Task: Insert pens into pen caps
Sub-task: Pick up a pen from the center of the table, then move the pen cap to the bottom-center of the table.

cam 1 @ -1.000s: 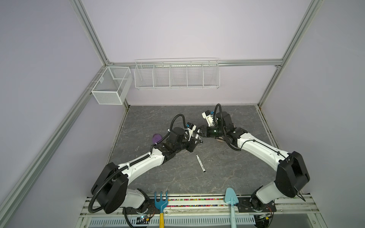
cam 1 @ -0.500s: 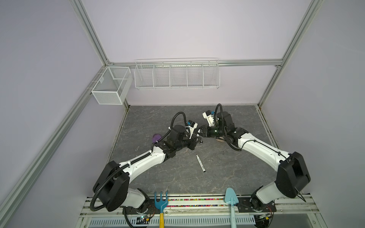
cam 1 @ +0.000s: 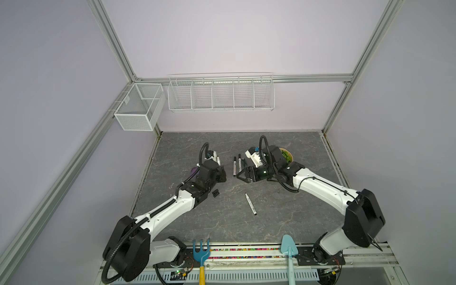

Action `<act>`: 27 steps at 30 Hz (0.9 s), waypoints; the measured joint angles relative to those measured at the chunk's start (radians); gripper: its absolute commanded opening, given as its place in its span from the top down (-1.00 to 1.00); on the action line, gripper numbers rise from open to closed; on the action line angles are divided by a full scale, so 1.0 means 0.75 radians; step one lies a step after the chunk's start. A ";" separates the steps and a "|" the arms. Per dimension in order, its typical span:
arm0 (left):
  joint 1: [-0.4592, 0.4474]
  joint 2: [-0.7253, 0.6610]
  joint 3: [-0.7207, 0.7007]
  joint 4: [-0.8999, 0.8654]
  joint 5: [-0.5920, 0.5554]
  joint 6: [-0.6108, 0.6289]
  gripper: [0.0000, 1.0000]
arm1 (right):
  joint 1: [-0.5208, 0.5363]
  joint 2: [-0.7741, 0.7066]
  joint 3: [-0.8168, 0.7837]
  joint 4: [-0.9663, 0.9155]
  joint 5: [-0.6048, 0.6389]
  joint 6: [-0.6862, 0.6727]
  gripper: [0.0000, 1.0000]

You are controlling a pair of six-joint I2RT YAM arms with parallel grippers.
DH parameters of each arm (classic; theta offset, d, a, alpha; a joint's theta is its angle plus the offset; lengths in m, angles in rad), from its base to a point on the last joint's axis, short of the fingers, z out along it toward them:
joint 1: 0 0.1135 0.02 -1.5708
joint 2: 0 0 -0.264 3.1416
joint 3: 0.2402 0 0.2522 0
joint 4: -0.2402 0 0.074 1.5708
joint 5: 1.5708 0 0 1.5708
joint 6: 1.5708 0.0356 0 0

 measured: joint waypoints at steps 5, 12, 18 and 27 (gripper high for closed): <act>0.125 -0.145 -0.021 -0.169 -0.245 -0.107 1.00 | 0.186 0.279 0.220 -0.166 0.087 -0.159 -0.67; 0.166 -0.266 -0.102 -0.268 -0.328 -0.174 1.00 | 0.342 0.666 0.581 -0.363 0.210 -0.296 -0.67; 0.170 -0.278 -0.105 -0.305 -0.336 -0.181 1.00 | 0.354 0.856 0.775 -0.475 0.317 -0.347 -0.67; 0.183 -0.282 -0.105 -0.316 -0.333 -0.169 1.00 | 0.359 1.015 0.996 -0.561 0.383 -0.365 -0.66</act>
